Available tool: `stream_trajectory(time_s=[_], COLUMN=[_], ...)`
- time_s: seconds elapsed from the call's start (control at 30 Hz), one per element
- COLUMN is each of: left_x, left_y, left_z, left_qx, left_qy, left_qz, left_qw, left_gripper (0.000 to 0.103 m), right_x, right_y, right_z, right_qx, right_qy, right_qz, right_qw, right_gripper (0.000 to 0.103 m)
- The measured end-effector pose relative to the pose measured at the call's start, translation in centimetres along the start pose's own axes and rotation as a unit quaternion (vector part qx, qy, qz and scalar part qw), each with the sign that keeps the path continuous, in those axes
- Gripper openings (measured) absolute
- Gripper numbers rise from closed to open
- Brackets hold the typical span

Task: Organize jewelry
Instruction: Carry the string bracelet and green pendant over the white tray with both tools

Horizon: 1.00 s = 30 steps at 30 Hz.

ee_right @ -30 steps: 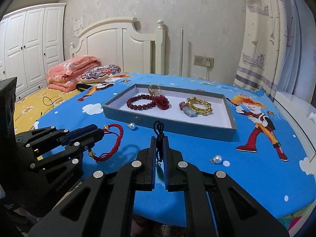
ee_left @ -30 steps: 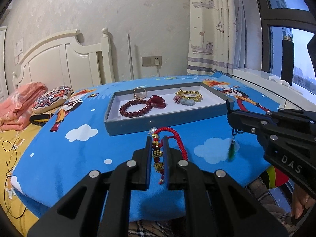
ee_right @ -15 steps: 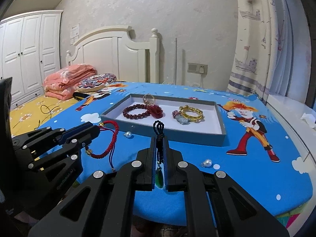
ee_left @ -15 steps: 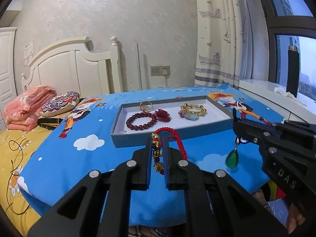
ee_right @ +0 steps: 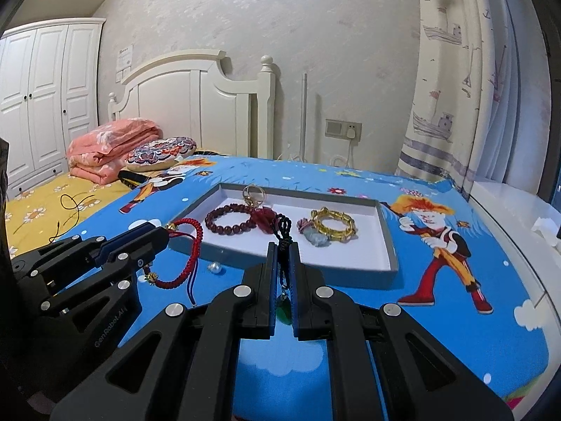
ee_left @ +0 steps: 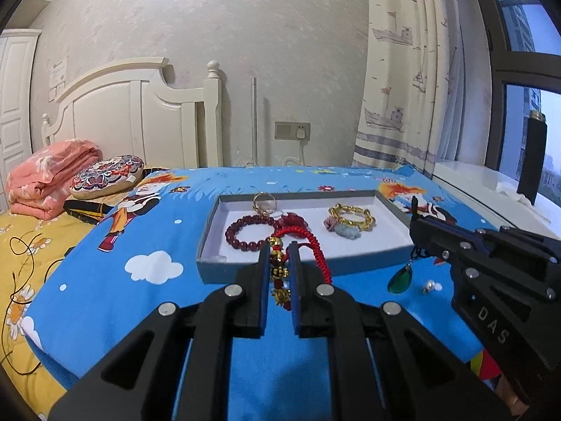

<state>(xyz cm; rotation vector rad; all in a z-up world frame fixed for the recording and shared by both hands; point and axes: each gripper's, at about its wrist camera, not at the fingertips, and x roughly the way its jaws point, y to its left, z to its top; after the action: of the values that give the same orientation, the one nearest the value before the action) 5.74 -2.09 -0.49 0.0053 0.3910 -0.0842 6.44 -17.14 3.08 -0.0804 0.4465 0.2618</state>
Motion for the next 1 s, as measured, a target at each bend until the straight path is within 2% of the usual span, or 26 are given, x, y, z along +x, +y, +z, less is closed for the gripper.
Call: stream_trajectory(time_s=[0.3,0.5,1.0], left_x=[2.0,4.9,8.2], left_y=[0.3,0.2,0.0], left_z=[2.5,4.2,6.0], left_qx=[-0.008,-0.004,0.011], left_qy=[-0.007,0.002,0.01], left_qz=[0.008,0.011,0.024], left_qw=[0.9999,0.9999,0.9996], left_gripper=[0.01,0.01,0.01], right_x=[1.7,3.6,7.5], right_y=[-0.8,-2.0,-3.3], right_z=[2.1,3.8,5.7], right_qx=[-0.004,0.003,-0.004], right_qy=[-0.008,-0.003,0.015], right_qz=[-0.011,-0.017,-0.031], right_qw=[1.0,1.0,0.999], right_gripper=[0.007,0.007,0.007])
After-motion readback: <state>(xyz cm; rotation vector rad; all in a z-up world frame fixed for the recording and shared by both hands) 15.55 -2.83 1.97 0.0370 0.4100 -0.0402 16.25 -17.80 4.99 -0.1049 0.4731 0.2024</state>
